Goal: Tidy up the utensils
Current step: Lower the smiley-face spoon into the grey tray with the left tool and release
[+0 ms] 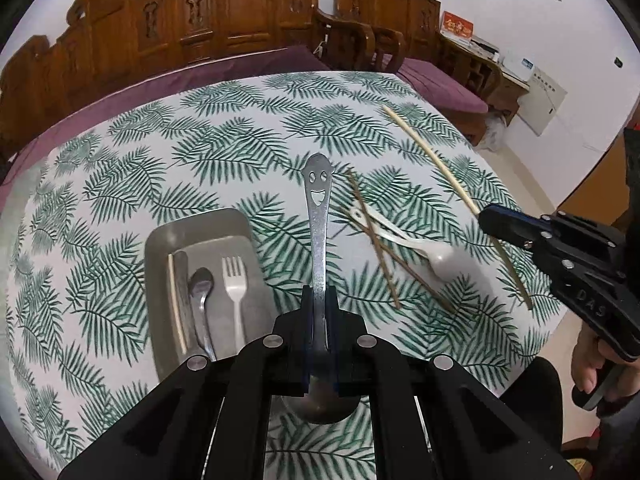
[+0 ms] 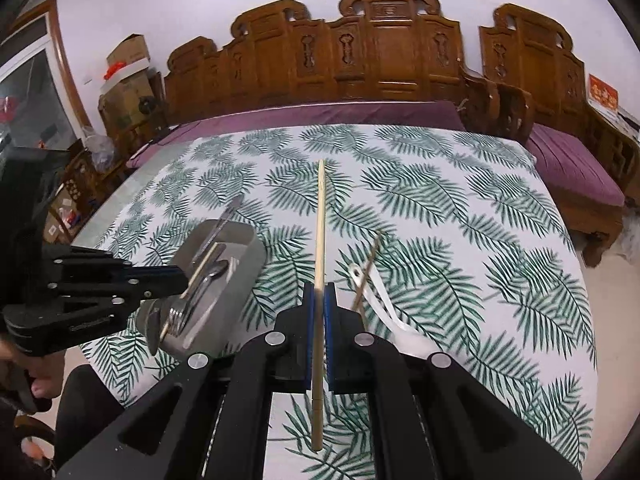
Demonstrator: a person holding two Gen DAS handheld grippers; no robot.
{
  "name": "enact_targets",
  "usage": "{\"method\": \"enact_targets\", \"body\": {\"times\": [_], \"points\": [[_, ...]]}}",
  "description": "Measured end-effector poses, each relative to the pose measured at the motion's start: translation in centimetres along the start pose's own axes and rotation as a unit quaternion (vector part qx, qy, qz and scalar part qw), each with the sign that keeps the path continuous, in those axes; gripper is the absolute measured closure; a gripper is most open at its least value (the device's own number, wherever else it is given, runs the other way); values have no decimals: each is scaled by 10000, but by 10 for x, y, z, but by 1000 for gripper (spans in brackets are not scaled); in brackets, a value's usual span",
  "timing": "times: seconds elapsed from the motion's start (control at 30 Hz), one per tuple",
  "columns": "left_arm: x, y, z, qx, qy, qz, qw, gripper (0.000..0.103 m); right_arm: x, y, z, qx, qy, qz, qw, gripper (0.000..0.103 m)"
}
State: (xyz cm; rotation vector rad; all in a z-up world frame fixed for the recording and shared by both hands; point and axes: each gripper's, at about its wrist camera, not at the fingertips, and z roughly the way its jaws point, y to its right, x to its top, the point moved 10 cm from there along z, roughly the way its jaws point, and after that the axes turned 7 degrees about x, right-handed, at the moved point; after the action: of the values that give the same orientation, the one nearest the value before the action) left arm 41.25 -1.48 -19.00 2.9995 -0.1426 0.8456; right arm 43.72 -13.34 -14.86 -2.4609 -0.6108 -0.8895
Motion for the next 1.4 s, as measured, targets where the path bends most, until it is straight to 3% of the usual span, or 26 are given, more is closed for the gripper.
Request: {"method": "enact_targets", "body": {"times": [0.27, 0.6, 1.2, 1.4], "points": [[-12, -41, 29, 129, -224, -207, 9995, 98, 12, -35, 27, 310, -52, -159, 9994, 97], [-37, -78, 69, 198, -587, -428, 9972, 98, 1, -55, 72, 414, -371, -234, 9982, 97], [-62, -84, 109, 261, -1011, -495, 9933, 98, -21, -47, 87, 283, -641, -154, 9974, 97], [-60, -88, 94, 215, -850, -564, 9946, 98, -22, -57, 84, 325, -632, -162, 9973, 97]]}}
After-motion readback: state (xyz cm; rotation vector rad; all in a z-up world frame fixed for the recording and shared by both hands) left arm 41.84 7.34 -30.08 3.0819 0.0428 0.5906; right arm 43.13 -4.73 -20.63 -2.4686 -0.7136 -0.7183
